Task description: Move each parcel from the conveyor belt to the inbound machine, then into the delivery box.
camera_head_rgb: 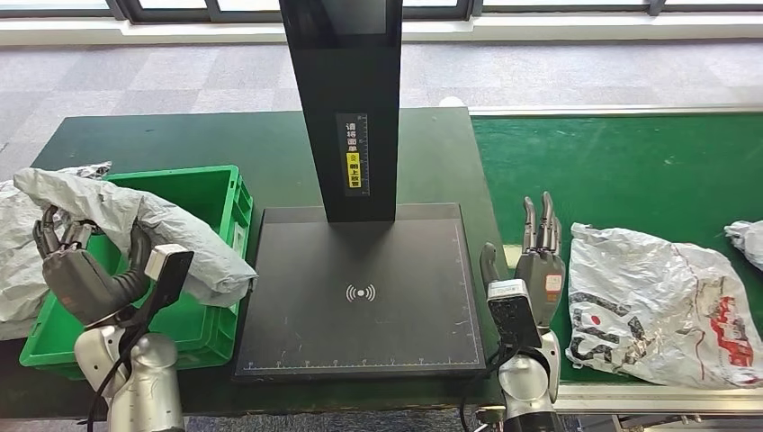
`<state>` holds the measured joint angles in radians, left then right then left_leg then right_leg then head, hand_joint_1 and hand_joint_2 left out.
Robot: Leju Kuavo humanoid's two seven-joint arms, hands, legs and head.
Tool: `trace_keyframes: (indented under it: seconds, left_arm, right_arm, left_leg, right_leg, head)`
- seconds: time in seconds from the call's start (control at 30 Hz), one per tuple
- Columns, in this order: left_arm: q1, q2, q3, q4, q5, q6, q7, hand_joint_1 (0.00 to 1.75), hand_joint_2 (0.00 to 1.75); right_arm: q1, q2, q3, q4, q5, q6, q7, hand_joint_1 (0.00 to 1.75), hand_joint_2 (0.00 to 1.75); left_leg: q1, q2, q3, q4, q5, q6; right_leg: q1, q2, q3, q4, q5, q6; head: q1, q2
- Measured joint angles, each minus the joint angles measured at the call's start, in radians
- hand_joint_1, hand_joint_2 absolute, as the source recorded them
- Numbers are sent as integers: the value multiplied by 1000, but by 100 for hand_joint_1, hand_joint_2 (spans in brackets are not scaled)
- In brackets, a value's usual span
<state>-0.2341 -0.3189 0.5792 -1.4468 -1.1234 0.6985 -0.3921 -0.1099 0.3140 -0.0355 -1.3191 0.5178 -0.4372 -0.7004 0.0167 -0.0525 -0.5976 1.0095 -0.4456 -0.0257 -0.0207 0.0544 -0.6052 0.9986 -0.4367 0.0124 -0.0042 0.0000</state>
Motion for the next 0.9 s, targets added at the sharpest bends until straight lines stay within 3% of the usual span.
trace_keyframes:
  seconds: [0.17,0.87,0.9]
  left_arm:
    - [-9,-2,32,-14,88,0,-95,0,0]
    - [-32,-12,93,-18,175,0,-193,0,0]
    - [-32,-12,93,-15,180,0,-198,0,44]
  right_arm:
    - [0,0,0,0,0,-1,0,0,175]
    - [0,0,-3,1,8,-3,2,0,175]
    - [0,0,-4,1,9,-3,2,0,175]
  left_leg:
    - [0,0,0,0,0,0]
    - [0,0,0,0,0,0]
    - [0,0,0,0,0,0]
  right_leg:
    - [0,0,0,0,0,0]
    - [0,0,0,0,0,0]
    - [0,0,0,0,0,0]
  head:
    - [0,0]
    - [0,0]
    - [0,0]
